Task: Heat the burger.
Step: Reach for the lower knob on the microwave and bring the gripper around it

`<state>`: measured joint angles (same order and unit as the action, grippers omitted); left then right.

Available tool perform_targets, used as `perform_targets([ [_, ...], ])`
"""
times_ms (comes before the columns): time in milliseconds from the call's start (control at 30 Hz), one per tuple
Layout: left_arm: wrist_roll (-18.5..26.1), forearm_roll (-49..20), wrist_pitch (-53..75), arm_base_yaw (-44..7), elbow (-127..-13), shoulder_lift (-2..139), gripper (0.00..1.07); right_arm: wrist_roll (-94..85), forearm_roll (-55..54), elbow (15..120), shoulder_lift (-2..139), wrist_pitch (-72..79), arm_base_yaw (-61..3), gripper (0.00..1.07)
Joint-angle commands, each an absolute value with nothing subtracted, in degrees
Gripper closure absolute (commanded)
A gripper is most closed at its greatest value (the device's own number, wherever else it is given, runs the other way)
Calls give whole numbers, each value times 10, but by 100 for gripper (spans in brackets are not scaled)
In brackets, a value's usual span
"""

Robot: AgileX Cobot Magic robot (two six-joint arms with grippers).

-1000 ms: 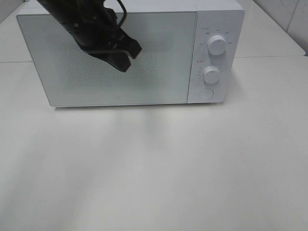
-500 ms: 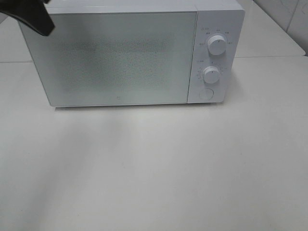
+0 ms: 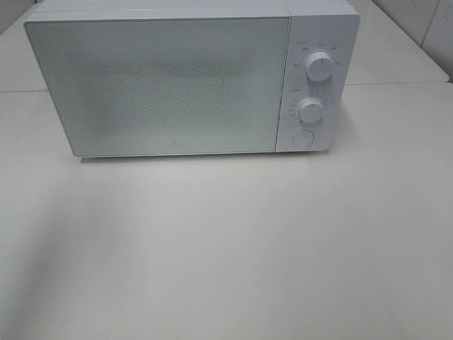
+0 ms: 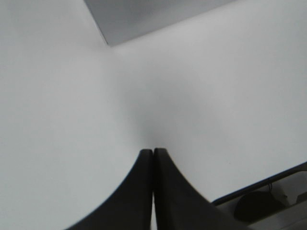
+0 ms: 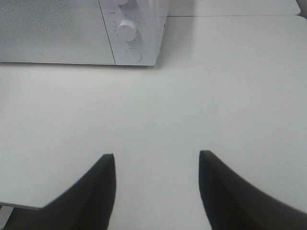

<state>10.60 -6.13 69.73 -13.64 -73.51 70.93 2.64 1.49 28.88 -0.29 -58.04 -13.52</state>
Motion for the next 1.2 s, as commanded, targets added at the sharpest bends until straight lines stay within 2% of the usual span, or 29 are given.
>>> perform_targets([
  [33, 96, -58, 697, -135, -647, 631, 106, 27, 15, 288, -18, -574, -134, 56],
  [367, 90, -58, 691, -135, -479, 463, 106, 27, 15, 288, -18, -574, -134, 56],
  [500, 90, -61, 692, -135, -398, 355, 106, 27, 15, 288, -18, -574, -134, 56],
  [867, 99, -61, 666, -135, -317, 112, 106, 27, 15, 288, -18, -574, -134, 56],
  [1200, 101, -53, 639, -135, -309, -19, 106, 27, 15, 288, -18, -574, -134, 56],
])
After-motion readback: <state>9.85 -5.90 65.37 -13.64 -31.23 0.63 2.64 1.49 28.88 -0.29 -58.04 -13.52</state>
